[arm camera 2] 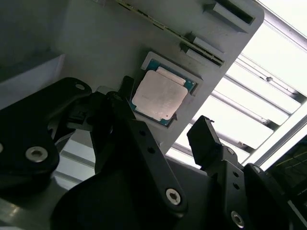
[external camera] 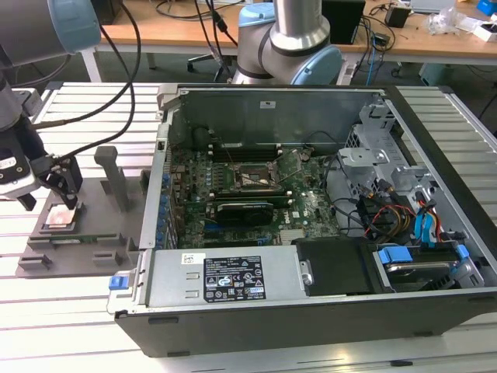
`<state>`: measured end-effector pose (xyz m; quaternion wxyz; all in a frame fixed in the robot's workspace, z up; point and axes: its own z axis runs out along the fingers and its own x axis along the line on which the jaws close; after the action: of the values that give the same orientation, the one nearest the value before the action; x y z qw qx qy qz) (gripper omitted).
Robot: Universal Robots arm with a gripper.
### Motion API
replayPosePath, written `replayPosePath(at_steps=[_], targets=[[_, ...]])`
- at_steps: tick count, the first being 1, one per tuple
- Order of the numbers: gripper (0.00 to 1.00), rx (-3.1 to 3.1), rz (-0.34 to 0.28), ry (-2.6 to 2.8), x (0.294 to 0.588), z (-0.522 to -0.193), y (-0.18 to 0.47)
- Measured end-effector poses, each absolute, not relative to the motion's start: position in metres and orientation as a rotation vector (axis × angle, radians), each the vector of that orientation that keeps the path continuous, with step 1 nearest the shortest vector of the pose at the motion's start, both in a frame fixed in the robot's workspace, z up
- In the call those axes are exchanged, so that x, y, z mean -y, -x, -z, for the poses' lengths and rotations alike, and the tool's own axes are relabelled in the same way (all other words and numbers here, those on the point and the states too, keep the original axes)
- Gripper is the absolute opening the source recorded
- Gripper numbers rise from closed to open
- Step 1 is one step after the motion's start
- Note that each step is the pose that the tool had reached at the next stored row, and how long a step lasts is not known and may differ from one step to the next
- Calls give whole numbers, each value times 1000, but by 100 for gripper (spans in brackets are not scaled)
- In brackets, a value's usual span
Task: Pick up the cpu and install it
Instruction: 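Pick up the cpu and move it towards the insertion slot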
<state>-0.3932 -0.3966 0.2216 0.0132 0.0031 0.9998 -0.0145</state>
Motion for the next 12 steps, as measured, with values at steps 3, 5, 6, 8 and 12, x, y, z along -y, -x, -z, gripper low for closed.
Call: replayPosePath(at_steps=[3, 5, 6, 8, 12], targets=[[72, -3115, 45, -10, 397, -220, 393], [72, -3115, 45, -10, 397, -219, 393], [72, -3115, 45, -10, 397, -219, 393], [72, -3115, 45, -10, 397, -218, 393], [72, -3115, 45, -10, 397, -216, 393]])
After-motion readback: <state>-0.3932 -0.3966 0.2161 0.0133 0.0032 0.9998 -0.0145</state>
